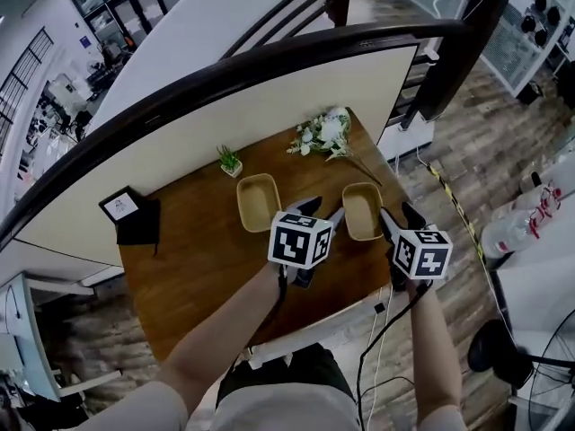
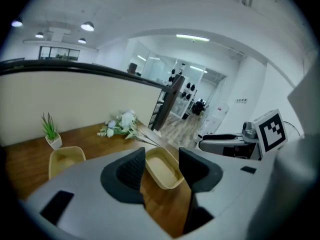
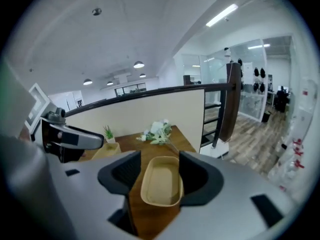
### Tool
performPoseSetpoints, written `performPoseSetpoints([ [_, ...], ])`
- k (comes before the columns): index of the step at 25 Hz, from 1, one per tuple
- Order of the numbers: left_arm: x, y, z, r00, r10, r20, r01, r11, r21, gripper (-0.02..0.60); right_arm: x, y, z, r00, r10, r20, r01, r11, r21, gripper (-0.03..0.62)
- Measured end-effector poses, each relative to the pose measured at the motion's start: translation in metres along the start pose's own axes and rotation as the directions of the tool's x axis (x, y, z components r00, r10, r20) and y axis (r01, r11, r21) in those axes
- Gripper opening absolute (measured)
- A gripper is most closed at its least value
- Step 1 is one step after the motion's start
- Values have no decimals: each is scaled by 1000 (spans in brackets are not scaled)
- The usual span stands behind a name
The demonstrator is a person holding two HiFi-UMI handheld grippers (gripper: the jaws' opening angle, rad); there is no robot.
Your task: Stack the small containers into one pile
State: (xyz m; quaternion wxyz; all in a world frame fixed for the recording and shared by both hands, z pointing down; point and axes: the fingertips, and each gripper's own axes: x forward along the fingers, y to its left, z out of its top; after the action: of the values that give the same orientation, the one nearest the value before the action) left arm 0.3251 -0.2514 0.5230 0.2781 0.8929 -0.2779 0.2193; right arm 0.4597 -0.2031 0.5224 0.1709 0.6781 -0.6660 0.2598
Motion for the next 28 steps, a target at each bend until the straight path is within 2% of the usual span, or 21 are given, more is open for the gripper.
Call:
performPoseSetpoints([
  [6, 61, 8, -37, 998, -25, -57, 19, 995, -101, 215, 48, -26, -57, 994, -5, -106, 7, 1000, 16, 242],
  [11, 107, 21, -74, 989, 8, -147, -37, 981, -192, 201, 85, -42, -102, 981, -2, -194, 13, 998, 56, 216],
  [16, 138, 23, -115, 970, -19, -243, -44, 967, -250, 201, 105, -53, -126, 967, -14, -255, 29, 998, 56, 207],
  [21, 148, 24, -131, 966, -77, -248, -7, 947, -321, 166, 113, -57, -137, 962, -23, -272, 52, 994, 97, 159],
  [23, 148, 22, -128, 966, -83, -246, 2, 949, -315, 127, 112, -55, -139, 959, -22, -281, 50, 995, 91, 95],
  [25, 145, 20, -124, 967, -72, -244, -2, 957, -290, 49, 107, -50, -136, 959, -19, -281, 43, 996, 79, 38],
  [28, 133, 20, -113, 972, -74, -222, 9, 960, -280, 40, 97, -39, -124, 965, -13, -261, 33, 997, 75, 35],
])
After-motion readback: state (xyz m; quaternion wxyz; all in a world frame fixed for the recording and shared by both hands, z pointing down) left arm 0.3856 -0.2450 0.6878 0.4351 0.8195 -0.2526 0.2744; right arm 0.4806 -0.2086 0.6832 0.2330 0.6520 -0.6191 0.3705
